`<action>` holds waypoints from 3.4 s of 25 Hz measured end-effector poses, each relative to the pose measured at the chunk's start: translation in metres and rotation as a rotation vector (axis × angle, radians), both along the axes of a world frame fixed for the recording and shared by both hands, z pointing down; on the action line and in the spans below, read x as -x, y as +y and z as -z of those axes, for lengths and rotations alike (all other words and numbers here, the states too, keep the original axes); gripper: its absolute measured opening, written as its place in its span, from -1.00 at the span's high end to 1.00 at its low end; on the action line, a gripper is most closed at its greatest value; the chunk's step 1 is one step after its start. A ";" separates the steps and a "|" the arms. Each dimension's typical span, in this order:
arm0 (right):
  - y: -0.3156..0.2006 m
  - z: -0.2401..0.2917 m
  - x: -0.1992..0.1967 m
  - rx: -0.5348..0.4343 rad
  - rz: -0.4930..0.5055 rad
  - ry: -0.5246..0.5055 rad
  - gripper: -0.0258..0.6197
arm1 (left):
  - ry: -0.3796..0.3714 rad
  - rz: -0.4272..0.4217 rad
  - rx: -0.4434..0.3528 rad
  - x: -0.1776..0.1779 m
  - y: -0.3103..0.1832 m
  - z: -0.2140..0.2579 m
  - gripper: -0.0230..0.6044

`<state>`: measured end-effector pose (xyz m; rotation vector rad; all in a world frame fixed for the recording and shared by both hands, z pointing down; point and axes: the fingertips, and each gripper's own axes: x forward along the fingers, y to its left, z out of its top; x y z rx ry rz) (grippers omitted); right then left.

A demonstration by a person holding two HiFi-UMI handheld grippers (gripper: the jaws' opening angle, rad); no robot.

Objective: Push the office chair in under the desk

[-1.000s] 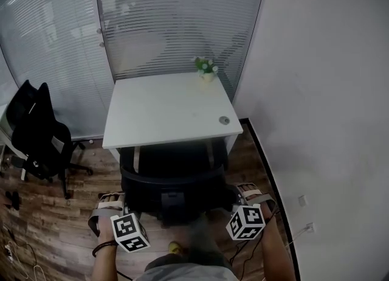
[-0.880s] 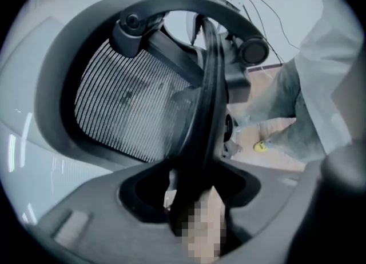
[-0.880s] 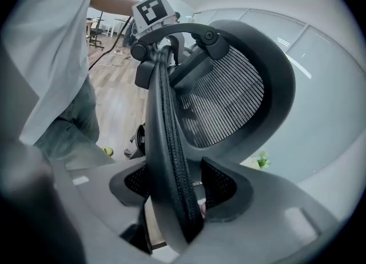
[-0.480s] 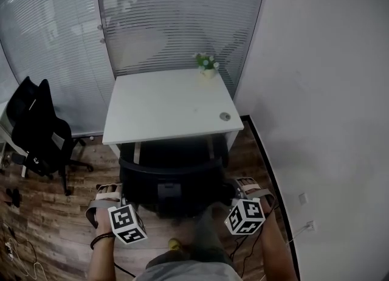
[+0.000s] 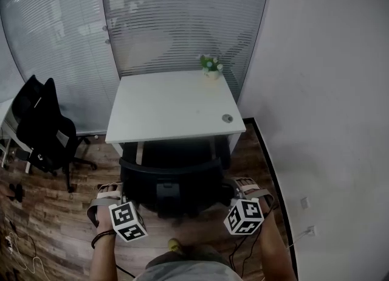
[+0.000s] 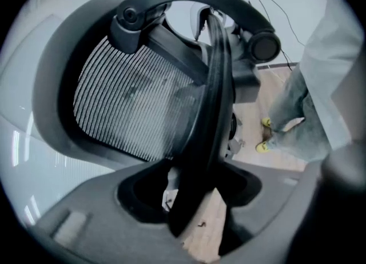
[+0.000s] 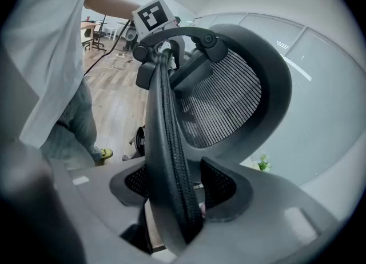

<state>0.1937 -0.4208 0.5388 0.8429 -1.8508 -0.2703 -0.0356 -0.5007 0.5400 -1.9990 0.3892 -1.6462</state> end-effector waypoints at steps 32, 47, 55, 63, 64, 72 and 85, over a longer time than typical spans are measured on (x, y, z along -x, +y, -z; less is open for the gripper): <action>0.099 -0.007 -0.043 -0.002 0.098 0.052 0.23 | 0.023 0.051 -0.119 -0.037 0.124 -0.003 0.24; 0.108 -0.004 -0.043 -0.016 0.113 0.062 0.24 | 0.020 0.049 -0.109 -0.034 0.140 -0.001 0.27; 0.086 -0.005 -0.051 -0.009 0.113 0.061 0.24 | 0.021 0.043 -0.123 -0.042 0.119 -0.002 0.28; 0.045 -0.003 -0.043 -0.013 0.094 0.042 0.24 | 0.019 0.038 -0.105 -0.038 0.069 -0.002 0.25; 0.043 -0.004 -0.042 -0.012 0.095 0.037 0.24 | 0.013 0.040 -0.104 -0.036 0.066 -0.002 0.26; 0.041 -0.003 -0.037 -0.018 0.100 0.045 0.24 | 0.011 0.042 -0.106 -0.030 0.067 -0.002 0.28; 0.040 0.003 -0.018 0.014 0.111 0.081 0.24 | 0.024 0.048 -0.066 -0.010 0.076 0.004 0.28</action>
